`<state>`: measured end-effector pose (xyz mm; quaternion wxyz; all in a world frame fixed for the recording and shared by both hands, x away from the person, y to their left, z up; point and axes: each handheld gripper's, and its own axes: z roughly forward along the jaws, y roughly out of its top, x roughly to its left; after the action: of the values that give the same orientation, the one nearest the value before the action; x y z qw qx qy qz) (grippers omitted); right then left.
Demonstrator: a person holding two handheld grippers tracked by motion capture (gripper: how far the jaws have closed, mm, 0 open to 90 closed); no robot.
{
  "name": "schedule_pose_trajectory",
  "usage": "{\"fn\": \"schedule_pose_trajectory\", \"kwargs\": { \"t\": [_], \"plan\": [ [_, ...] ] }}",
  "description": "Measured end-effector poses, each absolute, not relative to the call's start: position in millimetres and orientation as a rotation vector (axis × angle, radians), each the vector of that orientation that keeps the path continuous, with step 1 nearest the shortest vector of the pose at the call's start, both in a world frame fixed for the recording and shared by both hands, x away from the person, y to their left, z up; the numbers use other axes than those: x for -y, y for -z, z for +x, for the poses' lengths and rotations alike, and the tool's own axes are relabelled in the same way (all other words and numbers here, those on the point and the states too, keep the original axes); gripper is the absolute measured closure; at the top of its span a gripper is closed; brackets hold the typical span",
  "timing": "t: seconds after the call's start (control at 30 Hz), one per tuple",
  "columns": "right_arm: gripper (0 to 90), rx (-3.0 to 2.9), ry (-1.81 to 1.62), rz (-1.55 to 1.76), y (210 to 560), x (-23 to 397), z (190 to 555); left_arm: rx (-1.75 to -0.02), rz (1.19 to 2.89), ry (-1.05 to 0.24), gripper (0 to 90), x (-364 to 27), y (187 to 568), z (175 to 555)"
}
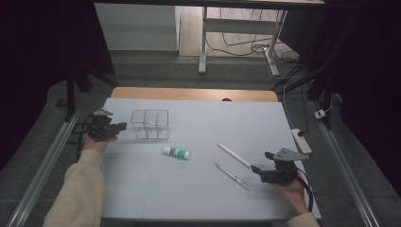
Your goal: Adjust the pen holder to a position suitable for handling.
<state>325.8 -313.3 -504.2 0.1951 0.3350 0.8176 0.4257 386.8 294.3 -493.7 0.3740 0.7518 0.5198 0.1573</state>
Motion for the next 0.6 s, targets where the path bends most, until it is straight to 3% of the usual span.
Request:
{"fn": "schedule_pose_trajectory", "kwargs": {
  "t": [0.6],
  "plan": [
    [18.4,-2.304,-1.193,0.937,505.7,312.3,326.3,-1.317,1.945,-0.377,89.4,-281.4,501.9,400.0]
  ]
}}
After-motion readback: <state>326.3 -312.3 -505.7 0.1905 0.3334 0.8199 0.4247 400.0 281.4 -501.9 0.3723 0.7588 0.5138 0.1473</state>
